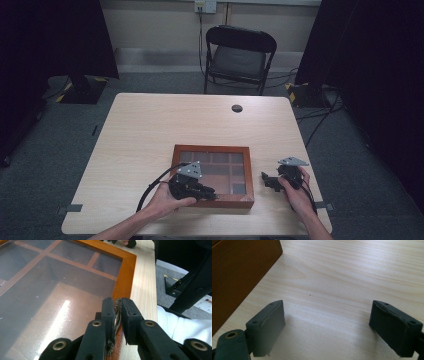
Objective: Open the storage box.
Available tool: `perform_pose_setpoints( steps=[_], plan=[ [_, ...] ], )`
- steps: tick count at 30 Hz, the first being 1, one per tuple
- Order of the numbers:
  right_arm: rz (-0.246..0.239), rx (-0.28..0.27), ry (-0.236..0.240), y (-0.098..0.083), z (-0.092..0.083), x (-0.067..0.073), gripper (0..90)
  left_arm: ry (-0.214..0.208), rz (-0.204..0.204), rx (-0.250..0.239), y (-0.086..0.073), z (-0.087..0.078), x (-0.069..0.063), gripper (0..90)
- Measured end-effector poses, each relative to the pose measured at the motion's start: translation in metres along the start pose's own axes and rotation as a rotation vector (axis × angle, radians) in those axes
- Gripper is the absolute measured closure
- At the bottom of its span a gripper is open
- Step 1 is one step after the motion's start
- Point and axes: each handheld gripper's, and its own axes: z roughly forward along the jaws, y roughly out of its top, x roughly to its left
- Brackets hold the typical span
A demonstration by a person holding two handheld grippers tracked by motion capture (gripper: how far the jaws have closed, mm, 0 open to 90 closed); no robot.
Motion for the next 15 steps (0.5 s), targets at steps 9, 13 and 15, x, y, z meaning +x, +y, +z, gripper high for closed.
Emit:
perform_pose_setpoints(
  steps=[9, 13, 15],
  plan=[
    [-0.002, -0.001, 0.000, 0.0000, 0.0001, -0.0001, 12.1, -0.012, -0.014, 0.015, 0.0023, 0.0002, 0.0016, 81.0],
    [-0.001, 0.000, 0.000, 0.0000, 0.0000, -0.0001, 12.1, -0.027, -0.056, 0.030, 0.0034, -0.0006, 0.0045, 81.4],
    [-0.002, -0.001, 0.000, 0.0000, 0.0001, -0.0001, 12.1, -0.026, -0.062, 0.027, 0.0034, -0.0003, 0.0043, 81.5]
  ],
)
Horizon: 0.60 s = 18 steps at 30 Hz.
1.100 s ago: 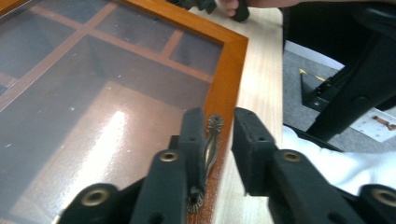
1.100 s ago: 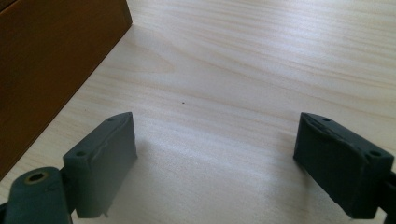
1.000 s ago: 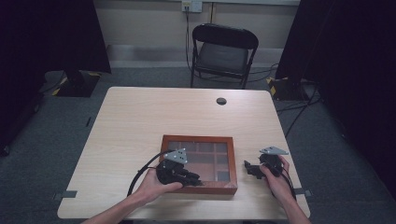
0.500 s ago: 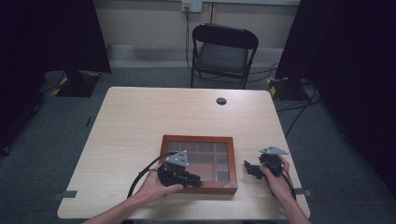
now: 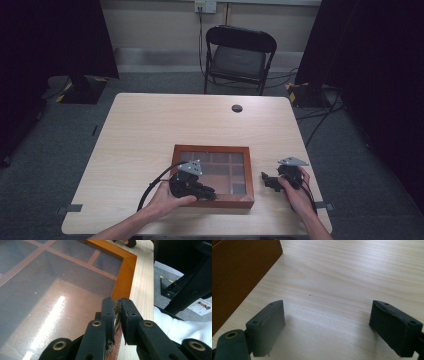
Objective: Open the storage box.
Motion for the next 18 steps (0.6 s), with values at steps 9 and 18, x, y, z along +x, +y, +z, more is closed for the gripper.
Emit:
perform_pose_setpoints(
  steps=[9, 18],
  plan=[
    [-0.003, -0.001, 0.002, 0.0001, 0.0002, -0.0003, 12.1, -0.003, -0.025, 0.004, 0.0002, -0.0005, 0.0009, 81.6],
    [-0.003, -0.001, 0.002, 0.0001, 0.0001, -0.0003, 12.1, -0.003, -0.025, 0.019, 0.0016, -0.0010, 0.0012, 81.6]
  ],
)
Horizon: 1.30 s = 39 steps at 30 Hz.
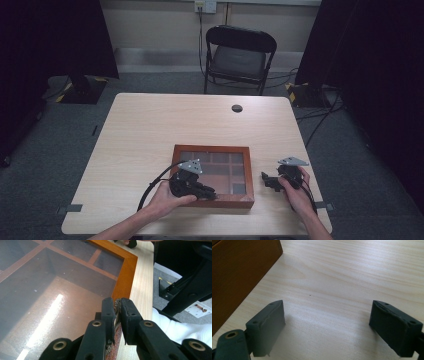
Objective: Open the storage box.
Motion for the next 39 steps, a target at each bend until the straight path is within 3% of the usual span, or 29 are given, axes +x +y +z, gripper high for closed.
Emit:
perform_pose_setpoints(
  steps=[21, 39],
  plan=[
    [0.000, 0.000, 0.000, 0.000, 0.000, 0.000, 12.1, -0.028, -0.049, -0.069, 0.010, -0.015, -0.001, 81.3],
    [0.000, 0.000, 0.000, 0.000, 0.000, 0.000, 12.1, -0.026, -0.033, -0.073, 0.028, -0.029, -0.002, 81.2]
  ],
)
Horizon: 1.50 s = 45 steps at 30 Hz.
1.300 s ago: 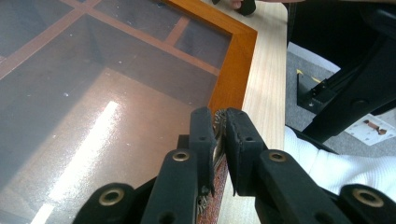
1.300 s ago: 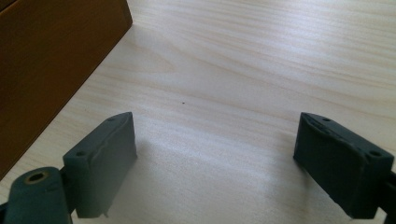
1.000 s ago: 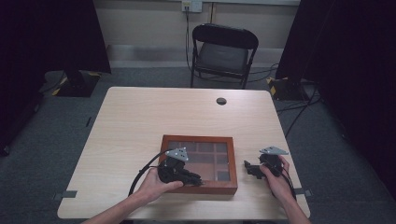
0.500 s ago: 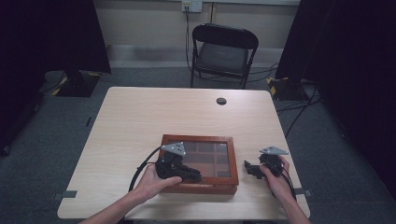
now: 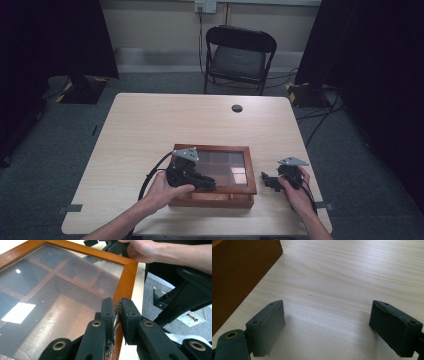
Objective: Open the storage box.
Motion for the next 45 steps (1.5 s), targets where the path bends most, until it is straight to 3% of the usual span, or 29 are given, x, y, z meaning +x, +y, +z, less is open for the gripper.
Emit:
perform_pose_setpoints(
  steps=[8, 14, 26, 45],
  plan=[
    [0.000, 0.000, 0.000, 0.000, 0.000, 0.000, 12.1, 0.015, 0.021, 0.008, 0.008, -0.006, -0.002, 81.1],
    [0.000, 0.000, 0.000, 0.000, 0.000, 0.000, 12.1, 0.016, 0.006, -0.009, 0.015, -0.013, -0.002, 81.0],
    [0.000, 0.000, 0.000, 0.000, 0.000, 0.000, 12.1, 0.019, 0.017, -0.008, 0.024, -0.018, -0.002, 81.0],
    [0.000, 0.000, 0.000, 0.000, 0.000, 0.000, 12.1, 0.016, 0.011, 0.019, 0.044, -0.027, 0.002, 81.2]
  ],
)
